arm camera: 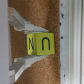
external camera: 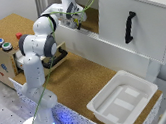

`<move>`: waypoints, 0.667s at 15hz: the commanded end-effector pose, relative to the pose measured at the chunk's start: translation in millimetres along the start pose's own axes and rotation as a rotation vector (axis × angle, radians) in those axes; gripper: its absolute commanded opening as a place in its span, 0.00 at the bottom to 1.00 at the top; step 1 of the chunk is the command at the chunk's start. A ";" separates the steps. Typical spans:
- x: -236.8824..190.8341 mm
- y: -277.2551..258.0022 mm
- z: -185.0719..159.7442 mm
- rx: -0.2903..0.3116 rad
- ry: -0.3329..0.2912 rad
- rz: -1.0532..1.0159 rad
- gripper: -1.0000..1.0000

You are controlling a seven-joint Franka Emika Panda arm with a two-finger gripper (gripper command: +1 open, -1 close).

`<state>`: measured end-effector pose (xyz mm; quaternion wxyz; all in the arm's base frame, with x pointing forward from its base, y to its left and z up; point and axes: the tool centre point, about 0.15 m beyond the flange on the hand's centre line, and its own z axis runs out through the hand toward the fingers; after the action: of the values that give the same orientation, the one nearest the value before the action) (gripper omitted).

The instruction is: Place the yellow block on top of the drawer

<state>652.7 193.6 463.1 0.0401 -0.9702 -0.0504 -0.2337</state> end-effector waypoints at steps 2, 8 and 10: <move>-68.7 -18.2 -61.2 -0.003 0.030 -0.024 0.00; -167.4 -60.1 -108.2 0.050 0.009 -0.079 0.00; -196.3 -80.3 -114.0 0.066 -0.012 -0.120 0.00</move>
<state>521.1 230.4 496.4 0.0348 -0.9826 -0.0835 -0.1623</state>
